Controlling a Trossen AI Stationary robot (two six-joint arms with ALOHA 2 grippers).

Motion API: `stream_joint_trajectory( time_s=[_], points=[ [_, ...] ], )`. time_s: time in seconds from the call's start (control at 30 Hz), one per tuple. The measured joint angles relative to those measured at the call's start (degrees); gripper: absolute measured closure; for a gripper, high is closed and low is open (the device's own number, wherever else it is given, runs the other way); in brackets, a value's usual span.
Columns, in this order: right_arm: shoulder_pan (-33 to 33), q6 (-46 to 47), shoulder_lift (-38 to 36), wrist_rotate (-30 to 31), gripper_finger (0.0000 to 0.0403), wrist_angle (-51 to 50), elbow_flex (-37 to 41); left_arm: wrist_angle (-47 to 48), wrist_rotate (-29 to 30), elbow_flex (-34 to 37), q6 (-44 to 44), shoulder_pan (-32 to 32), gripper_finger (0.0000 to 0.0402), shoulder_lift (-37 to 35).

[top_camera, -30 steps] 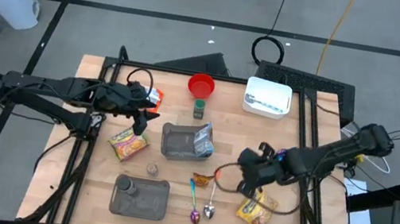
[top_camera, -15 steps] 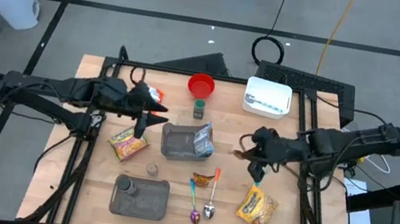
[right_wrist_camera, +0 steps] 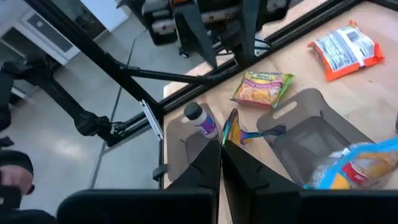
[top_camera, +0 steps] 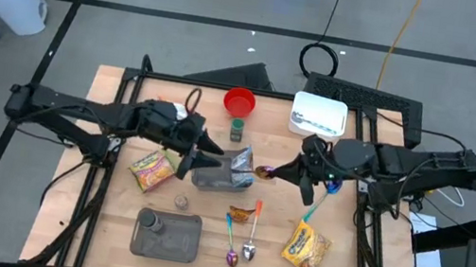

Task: Pick & Place Food Item
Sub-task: Put the top left purple spoon into the white bin

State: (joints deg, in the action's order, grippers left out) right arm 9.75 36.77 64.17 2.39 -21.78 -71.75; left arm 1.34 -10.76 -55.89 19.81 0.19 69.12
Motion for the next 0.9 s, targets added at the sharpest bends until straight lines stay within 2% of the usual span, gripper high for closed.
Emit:
stream_joint_trajectory(
  time_s=[0.23, 0.5, 0.6, 0.8, 0.9],
  points=[
    [-1.5, -0.6, 0.3, -4.1, 0.0403, 4.7, 0.0, 1.0, -3.1, -5.8, -3.2, 0.0, 0.0211, 5.6],
    [-1.9, -2.2, 0.4, -4.7, 0.0403, 10.0, 0.0, 14.6, -5.2, -15.8, -9.7, 1.7, 0.0211, 11.8],
    [-1.9, -2.4, 0.5, -5.5, 0.0403, 10.8, 0.0, 15.4, -7.7, -17.3, -10.3, 2.5, 0.0211, 13.0],
    [-1.9, -3.2, 0.5, -5.4, 0.0403, 10.8, 0.0, 15.6, -8.9, -17.8, -10.5, 3.9, 0.0211, 13.3],
    [-2.0, -4.0, 0.5, -5.2, 0.0403, 10.7, 0.0, 15.6, -9.7, -17.8, -10.7, 4.5, 0.0223, 13.3]
  ],
)
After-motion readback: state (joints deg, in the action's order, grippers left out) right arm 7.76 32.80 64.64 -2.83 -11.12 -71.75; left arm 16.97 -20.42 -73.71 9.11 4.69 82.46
